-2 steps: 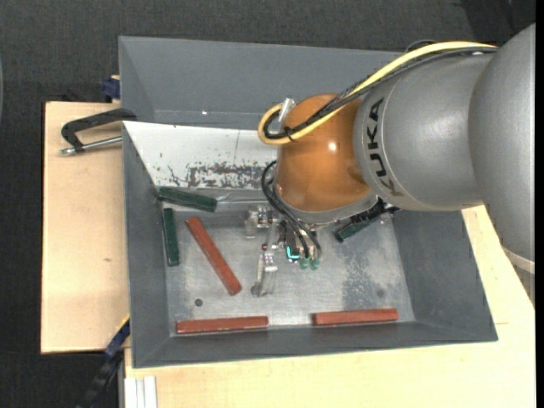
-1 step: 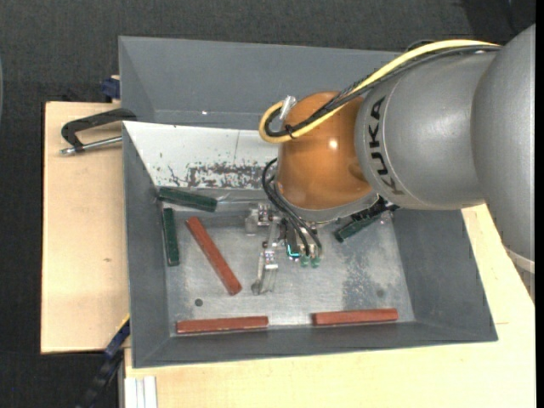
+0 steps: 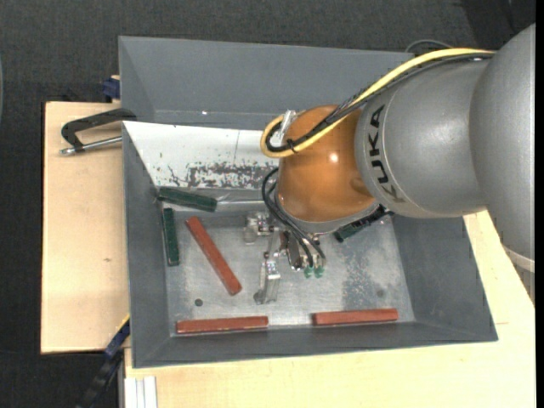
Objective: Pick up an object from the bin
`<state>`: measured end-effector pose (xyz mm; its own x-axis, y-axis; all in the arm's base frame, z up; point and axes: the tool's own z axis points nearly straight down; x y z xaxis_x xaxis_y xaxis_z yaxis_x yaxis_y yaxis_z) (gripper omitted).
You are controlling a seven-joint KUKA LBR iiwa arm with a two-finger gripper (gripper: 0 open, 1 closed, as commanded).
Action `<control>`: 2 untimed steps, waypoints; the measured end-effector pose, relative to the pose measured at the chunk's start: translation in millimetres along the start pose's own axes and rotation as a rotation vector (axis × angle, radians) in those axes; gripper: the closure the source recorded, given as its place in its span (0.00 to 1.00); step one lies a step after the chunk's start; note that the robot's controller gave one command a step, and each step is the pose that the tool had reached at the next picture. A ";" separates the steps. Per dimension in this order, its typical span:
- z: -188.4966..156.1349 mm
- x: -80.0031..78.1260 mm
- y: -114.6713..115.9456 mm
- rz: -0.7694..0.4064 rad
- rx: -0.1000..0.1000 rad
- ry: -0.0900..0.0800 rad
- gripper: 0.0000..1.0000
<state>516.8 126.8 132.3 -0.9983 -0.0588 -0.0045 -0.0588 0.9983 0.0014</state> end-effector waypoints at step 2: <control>50.7 14.8 -5.3 -0.028 0.000 0.006 0.00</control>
Offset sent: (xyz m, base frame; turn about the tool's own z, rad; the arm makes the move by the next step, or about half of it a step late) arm -0.0160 -0.0291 -0.0623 -0.1477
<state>502.6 120.7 81.5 -0.9963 -0.0864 0.0020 -0.0864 0.9963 0.0015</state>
